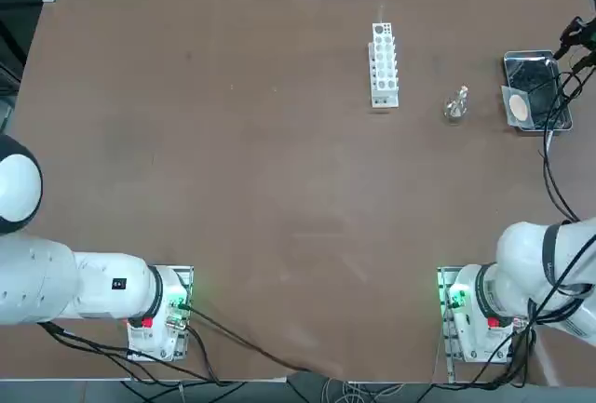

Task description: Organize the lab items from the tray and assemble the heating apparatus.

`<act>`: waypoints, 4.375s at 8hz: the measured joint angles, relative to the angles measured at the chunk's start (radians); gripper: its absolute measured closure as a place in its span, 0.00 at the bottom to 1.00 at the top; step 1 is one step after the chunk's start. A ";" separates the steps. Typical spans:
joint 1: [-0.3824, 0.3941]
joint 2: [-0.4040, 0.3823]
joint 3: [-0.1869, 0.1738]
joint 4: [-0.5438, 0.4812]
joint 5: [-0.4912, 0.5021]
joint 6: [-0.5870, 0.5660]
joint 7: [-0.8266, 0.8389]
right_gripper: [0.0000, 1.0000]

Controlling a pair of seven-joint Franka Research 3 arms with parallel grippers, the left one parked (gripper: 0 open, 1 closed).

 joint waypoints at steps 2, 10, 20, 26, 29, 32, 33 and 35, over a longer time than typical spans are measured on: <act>-0.015 0.022 0.000 0.000 0.004 0.007 0.011 0.29; -0.040 0.070 0.008 0.000 0.008 0.049 0.071 0.49; -0.040 0.073 0.009 0.000 0.008 0.042 0.073 0.70; -0.040 0.073 0.012 0.000 0.008 0.041 0.073 0.81; -0.039 0.073 0.018 0.001 0.008 0.042 0.073 0.83; -0.039 0.073 0.020 0.003 0.008 0.042 0.073 0.86; -0.039 0.073 0.020 0.005 0.008 0.042 0.073 0.88; -0.039 0.073 0.021 0.007 0.022 0.043 0.073 0.89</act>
